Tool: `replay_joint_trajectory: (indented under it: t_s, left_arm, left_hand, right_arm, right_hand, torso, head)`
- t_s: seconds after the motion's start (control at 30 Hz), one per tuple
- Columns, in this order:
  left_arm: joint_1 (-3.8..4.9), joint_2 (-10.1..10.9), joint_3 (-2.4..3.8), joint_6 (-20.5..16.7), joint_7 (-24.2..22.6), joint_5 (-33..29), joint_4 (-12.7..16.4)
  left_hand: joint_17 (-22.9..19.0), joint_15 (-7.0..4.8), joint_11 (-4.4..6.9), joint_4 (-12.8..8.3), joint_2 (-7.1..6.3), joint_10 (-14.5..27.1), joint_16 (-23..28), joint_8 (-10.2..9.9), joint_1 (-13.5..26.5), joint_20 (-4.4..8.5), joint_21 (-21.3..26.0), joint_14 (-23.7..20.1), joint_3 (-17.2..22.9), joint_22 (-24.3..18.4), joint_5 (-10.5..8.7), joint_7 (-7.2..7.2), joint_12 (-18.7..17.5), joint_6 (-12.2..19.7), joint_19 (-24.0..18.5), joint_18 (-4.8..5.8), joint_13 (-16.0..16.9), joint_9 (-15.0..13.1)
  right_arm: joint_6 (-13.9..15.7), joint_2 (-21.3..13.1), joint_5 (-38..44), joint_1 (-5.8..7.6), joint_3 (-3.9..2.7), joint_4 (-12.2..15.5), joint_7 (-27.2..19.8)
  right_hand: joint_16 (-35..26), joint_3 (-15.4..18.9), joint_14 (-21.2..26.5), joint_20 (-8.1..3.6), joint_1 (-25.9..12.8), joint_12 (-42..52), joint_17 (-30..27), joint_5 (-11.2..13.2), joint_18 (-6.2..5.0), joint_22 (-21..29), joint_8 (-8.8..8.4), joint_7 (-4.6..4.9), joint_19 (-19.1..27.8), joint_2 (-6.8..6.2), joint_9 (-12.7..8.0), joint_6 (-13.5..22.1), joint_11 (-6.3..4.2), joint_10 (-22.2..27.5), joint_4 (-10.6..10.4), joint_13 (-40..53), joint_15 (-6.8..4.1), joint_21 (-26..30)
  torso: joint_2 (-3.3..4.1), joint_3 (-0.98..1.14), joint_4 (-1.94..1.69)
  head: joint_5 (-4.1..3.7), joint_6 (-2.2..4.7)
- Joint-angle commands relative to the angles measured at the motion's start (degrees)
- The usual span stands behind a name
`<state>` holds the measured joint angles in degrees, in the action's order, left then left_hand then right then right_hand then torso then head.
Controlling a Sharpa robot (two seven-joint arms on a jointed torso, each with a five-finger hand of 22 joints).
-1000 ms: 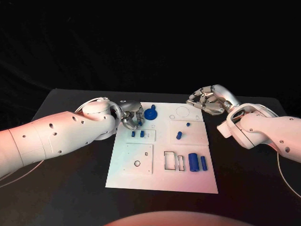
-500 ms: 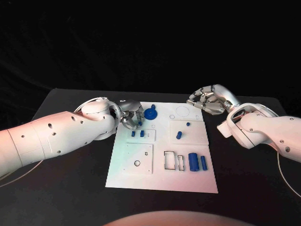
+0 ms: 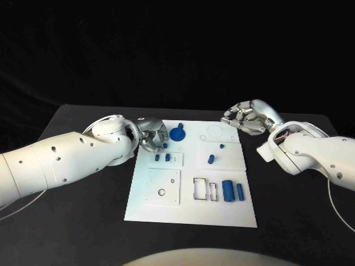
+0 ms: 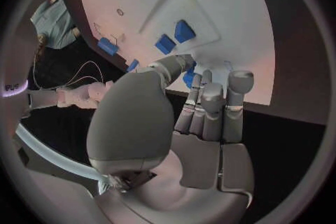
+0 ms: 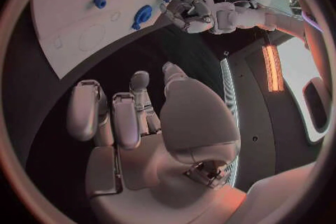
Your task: Assemble the parts on the task board
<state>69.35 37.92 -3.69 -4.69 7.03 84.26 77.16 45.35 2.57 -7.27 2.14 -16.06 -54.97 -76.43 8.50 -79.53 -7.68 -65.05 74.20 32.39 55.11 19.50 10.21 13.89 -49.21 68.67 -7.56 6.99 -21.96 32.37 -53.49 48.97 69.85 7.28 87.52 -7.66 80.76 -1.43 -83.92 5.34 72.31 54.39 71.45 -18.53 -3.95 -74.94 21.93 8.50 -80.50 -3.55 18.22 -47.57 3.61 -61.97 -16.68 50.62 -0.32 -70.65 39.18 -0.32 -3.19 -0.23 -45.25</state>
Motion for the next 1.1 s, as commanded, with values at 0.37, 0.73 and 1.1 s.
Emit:
replay_joint_trajectory:
  t_s: [0.37,0.73,1.1]
  left_arm:
    - [0.81,6.7,1.8,-7.2,-10.7,-32.7,3.1]
    - [1.51,11.3,1.89,-1.1,-22.1,-73.1,4.8]
    - [1.53,13.4,1.71,-0.4,-24.7,-78.5,6.7]
  left_hand:
    - [-12.6,0.28,-0.5,0.5,1.81,1.0,5.1,0.6,-0.6,-0.33,9.9,-7.0,-1.5,-11.6,0.49,0.79,0.5,-1.6,-8.0,-2.91,-0.7,0.4]
    - [-18.3,-0.25,0.34,0.6,3.57,-3.0,9.3,1.7,-0.6,0.12,12.7,-11.6,-0.4,-13.5,0.09,0.36,4.3,-3.9,-10.5,-3.11,0.0,0.4]
    - [-18.9,-0.74,0.98,0.2,3.89,-4.6,9.5,2.7,-0.8,0.55,13.2,-11.7,-1.3,-13.9,0.13,-0.1,6.1,-5.1,-10.4,-3.11,0.6,0.2]
  right_arm:
    - [-9.8,0.0,11.3,-0.03,0.0,-2.0,4.6]
    - [-15.6,1.6,39.0,-0.16,0.0,-2.0,13.4]
    - [-15.9,2.8,48.7,-0.88,0.07,-1.3,17.6]
  right_hand:
    - [-1.4,-12.5,-1.6,0.64,14.6,-28.9,-1.1,8.1,-0.81,-2.7,-1.28,1.03,0.6,-4.55,-1.5,-1.3,1.26,5.2,1.8,-24.2,0.54,2.5]
    - [-0.9,-21.5,-2.1,0.88,13.5,-39.6,-0.7,10.4,0.01,-5.6,-4.0,0.43,-1.5,-10.3,-2.9,-4.5,1.52,1.0,2.0,-35.3,0.92,-1.5]
    - [-0.8,-22.3,-2.2,0.71,12.5,-40.7,-0.5,10.3,0.06,-5.8,-4.21,0.02,-1.6,-11.15,-3.0,-5.4,1.35,0.6,2.2,-36.8,0.8,-1.8]
  torso:
    - [-0.25,0.04,-0.06]
    - [-0.07,-0.09,0.03]
    - [-0.15,-0.23,-0.13]
  head:
    - [-0.77,0.94]
    - [-3.74,1.85]
    - [-3.81,1.64]
